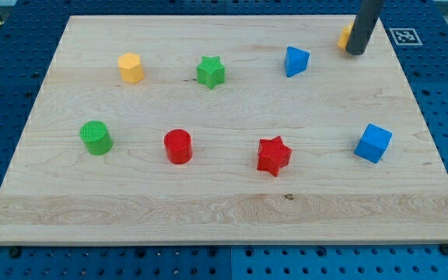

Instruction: Slide the yellow hexagon to the yellow heart

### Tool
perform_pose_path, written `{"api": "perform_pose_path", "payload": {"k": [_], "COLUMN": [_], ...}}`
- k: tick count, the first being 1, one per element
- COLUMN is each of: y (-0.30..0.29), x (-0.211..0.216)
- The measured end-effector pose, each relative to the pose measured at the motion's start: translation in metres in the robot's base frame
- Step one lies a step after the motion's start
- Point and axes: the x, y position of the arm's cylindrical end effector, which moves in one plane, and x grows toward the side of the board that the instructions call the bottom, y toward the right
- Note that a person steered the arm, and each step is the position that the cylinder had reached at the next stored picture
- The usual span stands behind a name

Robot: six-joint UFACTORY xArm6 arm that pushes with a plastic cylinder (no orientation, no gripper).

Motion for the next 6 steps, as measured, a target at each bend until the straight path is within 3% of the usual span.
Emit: {"api": "perform_pose_path", "payload": {"k": [2,6], "y": [-0.068,-0.285], "x": [0.1,0.136]}}
